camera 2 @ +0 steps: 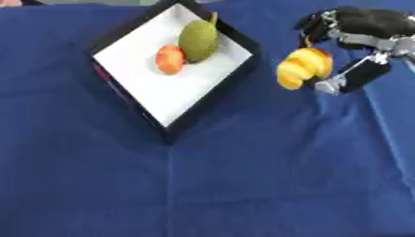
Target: Pick up objects on the table and place them in the box.
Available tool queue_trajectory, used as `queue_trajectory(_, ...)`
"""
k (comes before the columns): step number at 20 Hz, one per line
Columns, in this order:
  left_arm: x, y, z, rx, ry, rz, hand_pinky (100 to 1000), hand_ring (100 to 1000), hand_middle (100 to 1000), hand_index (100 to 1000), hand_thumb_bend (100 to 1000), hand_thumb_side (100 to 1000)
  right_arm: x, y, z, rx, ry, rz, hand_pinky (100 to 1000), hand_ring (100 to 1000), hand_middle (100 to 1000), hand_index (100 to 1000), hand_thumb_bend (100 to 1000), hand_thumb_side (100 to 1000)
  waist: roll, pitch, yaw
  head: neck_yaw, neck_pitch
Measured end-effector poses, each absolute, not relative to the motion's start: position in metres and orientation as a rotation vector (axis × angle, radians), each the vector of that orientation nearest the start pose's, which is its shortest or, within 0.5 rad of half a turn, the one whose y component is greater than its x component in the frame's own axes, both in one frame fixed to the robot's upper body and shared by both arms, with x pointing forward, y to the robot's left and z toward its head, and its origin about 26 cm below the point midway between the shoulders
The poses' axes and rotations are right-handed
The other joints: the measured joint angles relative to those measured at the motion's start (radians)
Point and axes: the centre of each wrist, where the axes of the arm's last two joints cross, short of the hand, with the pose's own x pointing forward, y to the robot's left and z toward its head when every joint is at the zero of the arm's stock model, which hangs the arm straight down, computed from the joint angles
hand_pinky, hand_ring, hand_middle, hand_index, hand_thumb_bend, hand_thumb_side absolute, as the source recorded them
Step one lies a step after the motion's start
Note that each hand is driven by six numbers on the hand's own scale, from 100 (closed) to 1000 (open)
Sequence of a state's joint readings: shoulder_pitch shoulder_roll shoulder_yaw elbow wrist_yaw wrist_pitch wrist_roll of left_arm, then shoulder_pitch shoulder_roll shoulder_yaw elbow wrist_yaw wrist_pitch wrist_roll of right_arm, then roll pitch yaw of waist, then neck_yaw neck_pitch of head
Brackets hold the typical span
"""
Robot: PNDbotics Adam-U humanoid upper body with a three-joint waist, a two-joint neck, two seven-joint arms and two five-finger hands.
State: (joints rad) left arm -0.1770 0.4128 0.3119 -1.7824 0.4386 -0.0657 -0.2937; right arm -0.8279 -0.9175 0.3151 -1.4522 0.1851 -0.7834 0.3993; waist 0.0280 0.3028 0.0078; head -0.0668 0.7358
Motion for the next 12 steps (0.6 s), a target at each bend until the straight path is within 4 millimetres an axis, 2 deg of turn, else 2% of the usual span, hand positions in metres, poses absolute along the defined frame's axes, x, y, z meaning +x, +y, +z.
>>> queue_trajectory(5, 0.295, 0.385, 0.155, -0.070, -2.111, -0.181, 706, 718, 697, 766, 100, 656, 0.402, -0.282, 0.338, 0.431, 2.448, -2.048, 815, 578, 436, 564, 132, 327, 0.000, -0.003, 0.001, -0.002, 0.000)
queue_trajectory(7, 0.295, 0.385, 0.155, -0.071, -2.110, -0.180, 707, 718, 698, 766, 100, 656, 0.411, -0.262, 0.344, 0.383, 2.477, -2.006, 810, 575, 435, 566, 100, 336, 0.000, -0.009, 0.003, -0.003, 0.000)
queue_trajectory(9, 0.294, 0.386, 0.153, -0.071, -2.106, -0.177, 707, 718, 699, 766, 100, 654, 0.420, -0.242, 0.348, 0.335, 2.509, -1.967, 803, 569, 432, 567, 148, 296, 0.000, -0.013, 0.006, -0.007, 0.000)
queue_trajectory(12, 0.294, 0.386, 0.152, -0.071, -2.104, -0.173, 708, 719, 700, 766, 100, 649, 0.433, -0.211, 0.351, 0.268, 2.547, -1.923, 796, 570, 430, 567, 178, 320, 0.000, -0.018, 0.010, -0.012, 0.000)
